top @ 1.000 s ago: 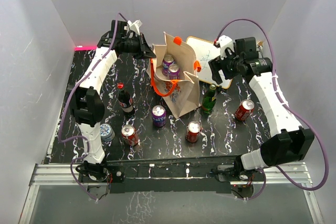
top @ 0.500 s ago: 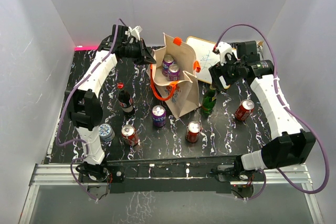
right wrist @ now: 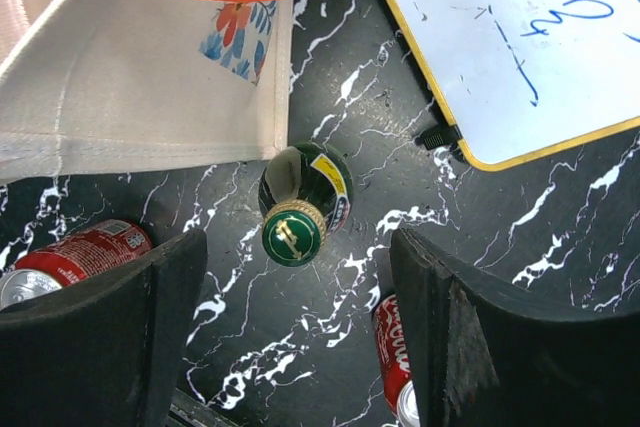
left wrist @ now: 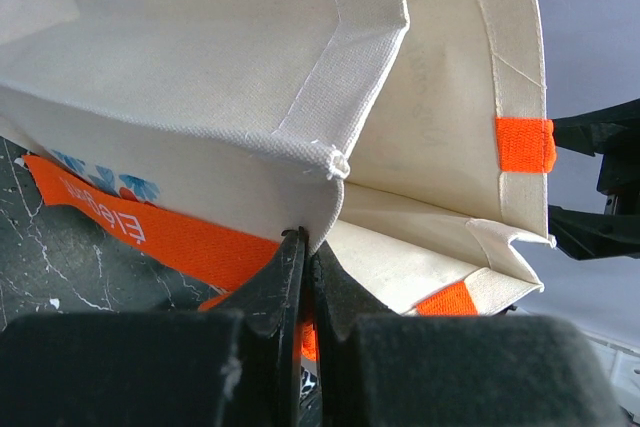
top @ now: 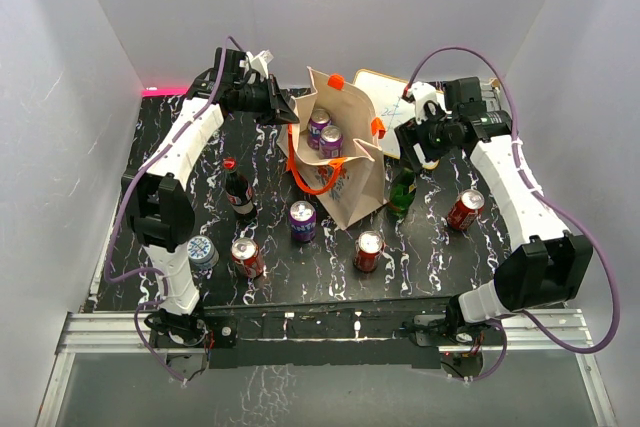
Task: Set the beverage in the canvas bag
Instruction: Pick up the drink from the center of the board.
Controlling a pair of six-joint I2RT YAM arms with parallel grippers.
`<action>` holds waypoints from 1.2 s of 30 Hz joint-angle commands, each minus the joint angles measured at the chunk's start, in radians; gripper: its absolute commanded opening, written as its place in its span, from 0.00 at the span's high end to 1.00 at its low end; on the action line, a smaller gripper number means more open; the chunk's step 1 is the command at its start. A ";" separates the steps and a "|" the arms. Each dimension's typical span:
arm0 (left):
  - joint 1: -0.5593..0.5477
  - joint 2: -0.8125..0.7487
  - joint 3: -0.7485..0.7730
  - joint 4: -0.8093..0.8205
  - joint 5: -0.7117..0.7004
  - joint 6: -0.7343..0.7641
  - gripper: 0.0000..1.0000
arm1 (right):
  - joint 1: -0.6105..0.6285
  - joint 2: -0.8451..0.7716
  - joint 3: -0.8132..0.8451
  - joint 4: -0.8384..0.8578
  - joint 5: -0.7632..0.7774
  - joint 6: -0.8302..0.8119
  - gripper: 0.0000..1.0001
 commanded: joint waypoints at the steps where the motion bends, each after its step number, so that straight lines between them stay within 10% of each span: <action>1: -0.014 -0.072 0.008 -0.040 0.042 0.006 1.00 | 0.000 0.007 -0.007 0.081 0.043 0.052 0.26; 36: -0.015 -0.040 0.056 -0.043 0.022 0.051 1.00 | 0.038 0.023 -0.128 0.132 0.069 0.079 0.56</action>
